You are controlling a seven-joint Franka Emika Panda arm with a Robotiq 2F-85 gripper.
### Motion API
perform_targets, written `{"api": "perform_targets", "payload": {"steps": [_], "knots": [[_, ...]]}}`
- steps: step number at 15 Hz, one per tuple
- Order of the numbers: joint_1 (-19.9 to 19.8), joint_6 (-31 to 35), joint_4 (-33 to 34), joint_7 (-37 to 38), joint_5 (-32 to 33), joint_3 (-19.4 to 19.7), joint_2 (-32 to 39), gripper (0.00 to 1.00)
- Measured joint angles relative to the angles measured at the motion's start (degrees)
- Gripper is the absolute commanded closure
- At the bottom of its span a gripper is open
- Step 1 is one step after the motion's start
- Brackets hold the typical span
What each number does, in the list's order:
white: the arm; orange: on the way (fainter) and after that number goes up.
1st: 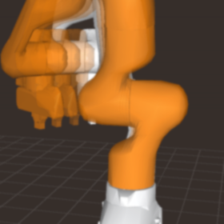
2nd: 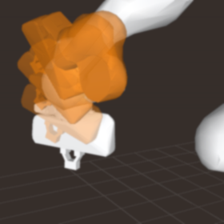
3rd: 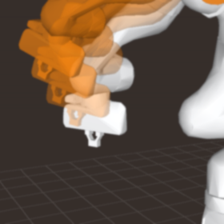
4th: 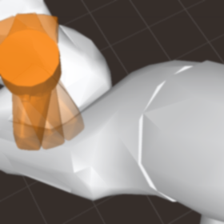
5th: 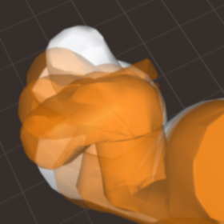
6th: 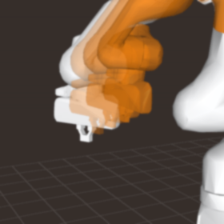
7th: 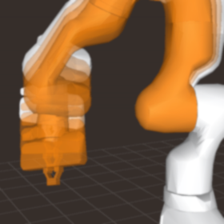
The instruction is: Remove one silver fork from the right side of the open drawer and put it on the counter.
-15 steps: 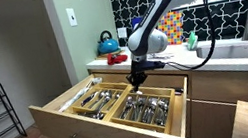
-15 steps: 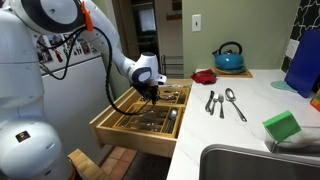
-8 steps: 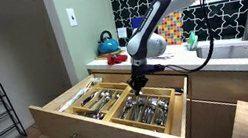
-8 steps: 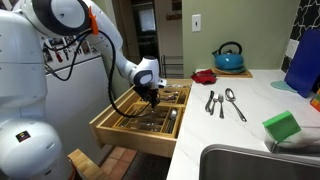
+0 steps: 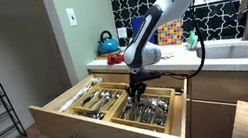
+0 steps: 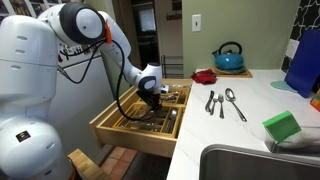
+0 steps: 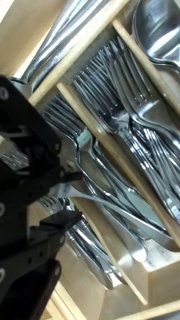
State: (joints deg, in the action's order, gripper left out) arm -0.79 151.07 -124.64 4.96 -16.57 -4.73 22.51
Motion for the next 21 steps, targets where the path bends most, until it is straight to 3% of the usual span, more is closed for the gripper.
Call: {"api": "perform_targets", "payload": {"steps": [3,6,9,12,21], "knots": [[-0.1,0.0,1.8,-0.1,-0.2,-0.1,2.0,0.33],[-0.4,0.0,3.4,-0.7,-0.8,-0.4,3.7,0.5],[-1.2,0.0,4.7,-1.9,-2.3,-1.3,5.0,0.81],[-2.1,-0.8,4.7,-2.1,-2.4,-1.4,5.2,0.92],[-2.0,-2.3,5.4,-1.9,-3.0,-1.8,4.7,0.92]]}}
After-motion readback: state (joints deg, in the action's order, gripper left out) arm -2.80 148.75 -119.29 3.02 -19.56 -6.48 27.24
